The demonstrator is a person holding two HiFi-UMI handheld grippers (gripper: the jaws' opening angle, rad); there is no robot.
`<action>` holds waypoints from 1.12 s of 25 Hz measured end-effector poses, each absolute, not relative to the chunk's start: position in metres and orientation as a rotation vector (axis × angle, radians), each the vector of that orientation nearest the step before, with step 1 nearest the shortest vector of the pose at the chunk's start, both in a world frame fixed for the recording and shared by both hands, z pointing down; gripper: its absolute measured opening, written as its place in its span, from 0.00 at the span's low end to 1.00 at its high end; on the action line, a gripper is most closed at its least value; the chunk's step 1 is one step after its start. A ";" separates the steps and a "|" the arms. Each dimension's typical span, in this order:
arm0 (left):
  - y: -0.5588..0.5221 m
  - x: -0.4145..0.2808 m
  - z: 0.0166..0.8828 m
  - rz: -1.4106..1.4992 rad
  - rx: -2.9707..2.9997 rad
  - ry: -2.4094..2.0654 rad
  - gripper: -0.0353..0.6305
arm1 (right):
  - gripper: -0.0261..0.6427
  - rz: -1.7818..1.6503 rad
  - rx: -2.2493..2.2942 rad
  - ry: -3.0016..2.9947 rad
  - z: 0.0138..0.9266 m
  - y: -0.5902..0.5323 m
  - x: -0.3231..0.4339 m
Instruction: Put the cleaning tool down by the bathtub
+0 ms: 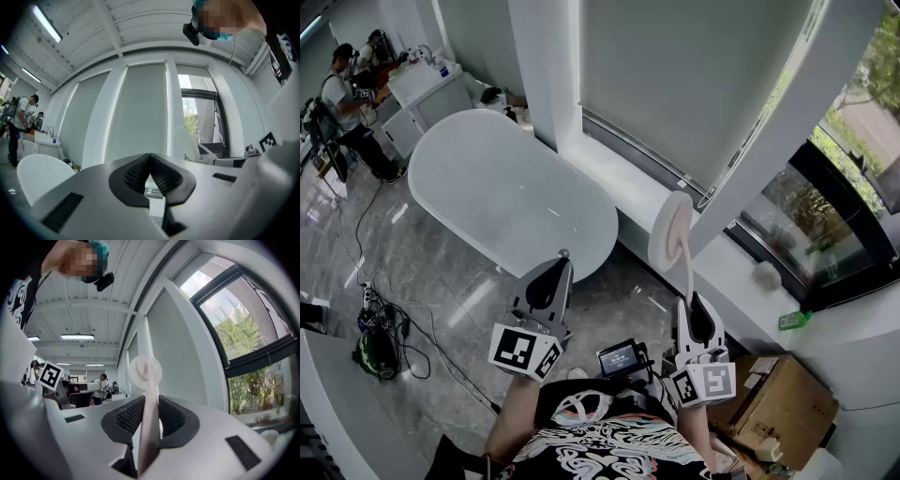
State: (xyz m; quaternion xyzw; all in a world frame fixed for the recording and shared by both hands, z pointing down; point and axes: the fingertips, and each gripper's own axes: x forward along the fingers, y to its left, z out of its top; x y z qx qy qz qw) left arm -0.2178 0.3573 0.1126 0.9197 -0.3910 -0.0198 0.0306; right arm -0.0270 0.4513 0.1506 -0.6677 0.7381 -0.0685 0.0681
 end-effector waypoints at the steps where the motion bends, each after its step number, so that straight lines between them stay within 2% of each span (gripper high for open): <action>1: 0.363 -0.212 0.115 -0.072 2.815 -1.203 0.08 | 0.20 -0.204 -2.004 2.212 0.148 0.456 -0.020; 10: 0.408 -0.151 0.102 -0.059 2.832 -1.194 0.08 | 0.20 -0.185 -1.893 2.204 0.112 0.494 0.022; 28: 0.456 -0.115 0.124 0.006 2.770 -1.292 0.08 | 0.20 -0.261 -1.792 2.202 0.132 0.542 0.070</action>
